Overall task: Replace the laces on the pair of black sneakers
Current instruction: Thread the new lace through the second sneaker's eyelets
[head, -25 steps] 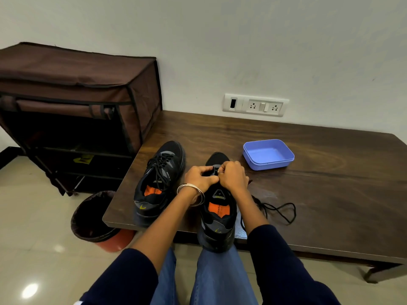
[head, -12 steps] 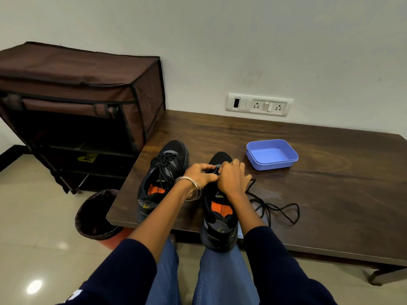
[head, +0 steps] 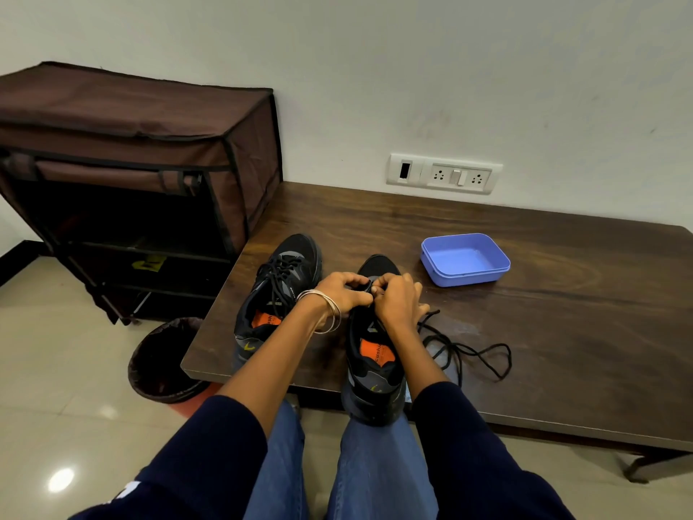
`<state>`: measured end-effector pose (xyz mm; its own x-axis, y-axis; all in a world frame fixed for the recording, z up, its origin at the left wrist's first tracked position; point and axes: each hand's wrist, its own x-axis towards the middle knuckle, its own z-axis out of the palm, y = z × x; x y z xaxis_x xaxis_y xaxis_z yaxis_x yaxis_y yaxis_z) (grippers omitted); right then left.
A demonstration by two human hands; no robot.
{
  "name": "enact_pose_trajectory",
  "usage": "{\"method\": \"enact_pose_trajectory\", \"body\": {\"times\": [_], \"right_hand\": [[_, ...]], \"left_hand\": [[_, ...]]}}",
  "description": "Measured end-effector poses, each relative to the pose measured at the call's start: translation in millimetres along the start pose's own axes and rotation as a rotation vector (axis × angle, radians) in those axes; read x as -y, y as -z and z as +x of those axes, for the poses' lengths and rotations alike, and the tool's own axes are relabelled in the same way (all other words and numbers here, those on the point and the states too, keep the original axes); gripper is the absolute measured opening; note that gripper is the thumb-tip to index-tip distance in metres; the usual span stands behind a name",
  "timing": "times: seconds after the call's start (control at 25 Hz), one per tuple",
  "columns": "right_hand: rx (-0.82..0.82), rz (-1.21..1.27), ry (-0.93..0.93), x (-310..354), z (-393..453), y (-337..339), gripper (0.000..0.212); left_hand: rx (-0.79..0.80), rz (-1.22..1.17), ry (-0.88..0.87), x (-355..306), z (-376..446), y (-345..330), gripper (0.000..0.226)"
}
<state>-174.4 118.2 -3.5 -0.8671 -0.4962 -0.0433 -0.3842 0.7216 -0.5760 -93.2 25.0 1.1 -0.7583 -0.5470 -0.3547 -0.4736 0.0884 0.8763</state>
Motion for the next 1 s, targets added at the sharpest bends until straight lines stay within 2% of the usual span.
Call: {"method": "enact_pose_trajectory", "body": {"times": [0.12, 0.24, 0.28, 0.36, 0.44, 0.6, 0.68, 0.76, 0.88, 0.92, 1.0], "right_hand": [[-0.022, -0.011, 0.002, 0, -1, -2, 0.015], [-0.052, -0.026, 0.021, -1, -2, -4, 0.018], [-0.064, -0.026, 0.032, -1, -2, -5, 0.018], [-0.082, -0.012, 0.048, -3, -2, -6, 0.017], [-0.087, 0.009, 0.058, -6, 0, -7, 0.016], [-0.045, 0.057, 0.067, -11, 5, -9, 0.014], [-0.046, 0.064, 0.053, -13, 6, -9, 0.014], [-0.054, 0.042, 0.044, -13, 6, -10, 0.015], [-0.071, -0.031, 0.058, -11, 4, -11, 0.015], [-0.075, -0.05, 0.062, -11, 3, -12, 0.014], [-0.078, -0.073, 0.078, -10, 2, -12, 0.013]], "left_hand": [[0.043, 0.017, 0.005, -2, 2, 1, 0.044], [0.039, -0.075, 0.048, -4, 11, 3, 0.026], [-0.018, -0.031, 0.033, -5, 15, 2, 0.02], [-0.175, 0.238, -0.084, -6, 25, -2, 0.009], [-0.237, 0.429, -0.167, -7, 32, -8, 0.014], [-0.278, 0.478, -0.168, -9, 41, -9, 0.018], [-0.345, 0.271, -0.167, -11, 41, -4, 0.021], [-0.398, -0.186, -0.128, -25, 31, 1, 0.026], [-0.381, -1.071, -0.02, -64, 16, 21, 0.03], [-0.356, -1.276, -0.014, -77, 11, 29, 0.033], [-0.279, -1.529, -0.076, -96, 4, 42, 0.037]]}}
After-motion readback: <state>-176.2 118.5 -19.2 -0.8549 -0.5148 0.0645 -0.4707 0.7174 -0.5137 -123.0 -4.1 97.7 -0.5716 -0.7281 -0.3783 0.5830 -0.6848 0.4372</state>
